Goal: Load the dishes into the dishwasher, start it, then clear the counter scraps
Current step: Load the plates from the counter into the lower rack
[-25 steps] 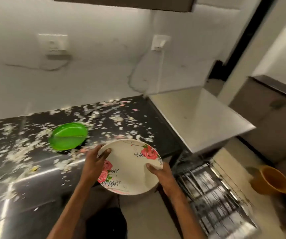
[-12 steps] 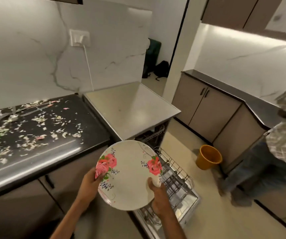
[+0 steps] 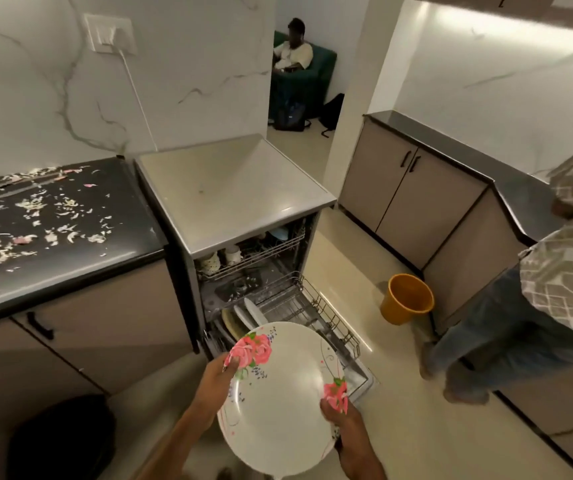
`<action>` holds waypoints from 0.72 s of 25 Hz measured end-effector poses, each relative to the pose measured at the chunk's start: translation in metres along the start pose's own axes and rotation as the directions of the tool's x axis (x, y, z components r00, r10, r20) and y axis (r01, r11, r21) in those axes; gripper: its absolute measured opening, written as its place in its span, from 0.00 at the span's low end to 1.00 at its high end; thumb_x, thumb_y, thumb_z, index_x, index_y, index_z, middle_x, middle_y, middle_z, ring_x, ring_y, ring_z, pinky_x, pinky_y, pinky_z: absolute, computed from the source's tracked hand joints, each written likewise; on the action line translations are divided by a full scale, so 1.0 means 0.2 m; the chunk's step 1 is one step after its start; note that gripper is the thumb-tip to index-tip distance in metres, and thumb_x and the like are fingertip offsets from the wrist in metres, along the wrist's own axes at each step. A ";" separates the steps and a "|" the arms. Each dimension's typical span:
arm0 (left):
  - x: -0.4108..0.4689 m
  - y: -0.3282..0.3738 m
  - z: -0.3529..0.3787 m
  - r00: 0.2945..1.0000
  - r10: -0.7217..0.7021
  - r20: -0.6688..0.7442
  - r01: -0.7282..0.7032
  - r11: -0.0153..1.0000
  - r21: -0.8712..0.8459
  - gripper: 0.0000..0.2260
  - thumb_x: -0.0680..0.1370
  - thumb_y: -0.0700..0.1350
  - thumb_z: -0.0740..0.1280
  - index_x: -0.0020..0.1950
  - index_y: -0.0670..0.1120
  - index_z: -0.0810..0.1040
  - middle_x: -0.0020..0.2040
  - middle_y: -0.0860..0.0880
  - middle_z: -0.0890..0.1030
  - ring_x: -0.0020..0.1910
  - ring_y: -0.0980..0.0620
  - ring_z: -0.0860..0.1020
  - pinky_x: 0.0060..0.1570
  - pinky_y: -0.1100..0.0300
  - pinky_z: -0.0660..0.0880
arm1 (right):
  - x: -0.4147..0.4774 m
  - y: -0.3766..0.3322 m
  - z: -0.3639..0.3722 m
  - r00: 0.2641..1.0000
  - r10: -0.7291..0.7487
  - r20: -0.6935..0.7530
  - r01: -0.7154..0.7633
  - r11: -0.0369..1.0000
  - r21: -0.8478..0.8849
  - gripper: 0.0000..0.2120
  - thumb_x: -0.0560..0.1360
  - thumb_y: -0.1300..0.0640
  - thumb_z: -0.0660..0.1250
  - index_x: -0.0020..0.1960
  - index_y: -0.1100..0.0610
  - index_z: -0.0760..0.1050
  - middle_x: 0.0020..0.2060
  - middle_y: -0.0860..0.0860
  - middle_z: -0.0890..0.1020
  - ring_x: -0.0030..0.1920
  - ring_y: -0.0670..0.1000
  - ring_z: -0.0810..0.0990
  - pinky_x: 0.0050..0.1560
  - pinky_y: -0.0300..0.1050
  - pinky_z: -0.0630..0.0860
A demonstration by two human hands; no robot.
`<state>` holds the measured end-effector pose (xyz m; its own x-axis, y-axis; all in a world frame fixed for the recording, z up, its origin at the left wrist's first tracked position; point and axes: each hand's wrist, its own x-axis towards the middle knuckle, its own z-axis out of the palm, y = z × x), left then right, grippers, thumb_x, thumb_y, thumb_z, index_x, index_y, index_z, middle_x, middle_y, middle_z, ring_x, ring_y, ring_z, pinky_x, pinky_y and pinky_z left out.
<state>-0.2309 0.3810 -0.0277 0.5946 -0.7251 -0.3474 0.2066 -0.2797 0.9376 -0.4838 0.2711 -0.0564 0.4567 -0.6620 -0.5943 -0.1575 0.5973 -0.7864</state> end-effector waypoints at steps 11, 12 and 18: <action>0.62 0.07 0.68 0.983 -0.179 0.026 0.176 0.980 0.089 0.09 0.79 0.32 0.65 0.59 0.30 0.77 0.52 0.35 0.83 0.52 0.39 0.81 0.55 0.46 0.78 | 0.39 -0.51 -0.48 0.969 -0.119 -0.215 0.150 0.980 0.133 0.22 0.74 0.61 0.70 0.68 0.52 0.74 0.58 0.54 0.84 0.58 0.60 0.82 0.61 0.62 0.77; 0.66 0.08 0.71 0.984 -0.179 0.013 0.177 0.980 0.092 0.09 0.80 0.33 0.65 0.58 0.31 0.78 0.52 0.35 0.83 0.53 0.38 0.82 0.56 0.45 0.78 | 0.44 -0.56 -0.48 0.970 -0.127 -0.207 0.151 0.983 0.104 0.23 0.74 0.63 0.70 0.68 0.52 0.74 0.59 0.53 0.84 0.59 0.60 0.82 0.61 0.62 0.77; 0.87 0.00 0.68 0.985 -0.151 -0.088 0.171 0.934 0.313 0.09 0.81 0.37 0.65 0.54 0.47 0.82 0.41 0.59 0.84 0.44 0.62 0.81 0.43 0.69 0.75 | 0.88 -0.72 -0.51 0.993 -0.106 -0.049 0.097 0.982 -0.160 0.24 0.74 0.65 0.73 0.68 0.52 0.73 0.59 0.52 0.83 0.56 0.52 0.83 0.55 0.55 0.82</action>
<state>-0.2339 0.1696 -0.0899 0.6224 -0.6168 -0.4819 0.0513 -0.5822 0.8114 -0.4699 0.0227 -0.0640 0.4275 -0.7428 -0.5153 -0.2508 0.4502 -0.8570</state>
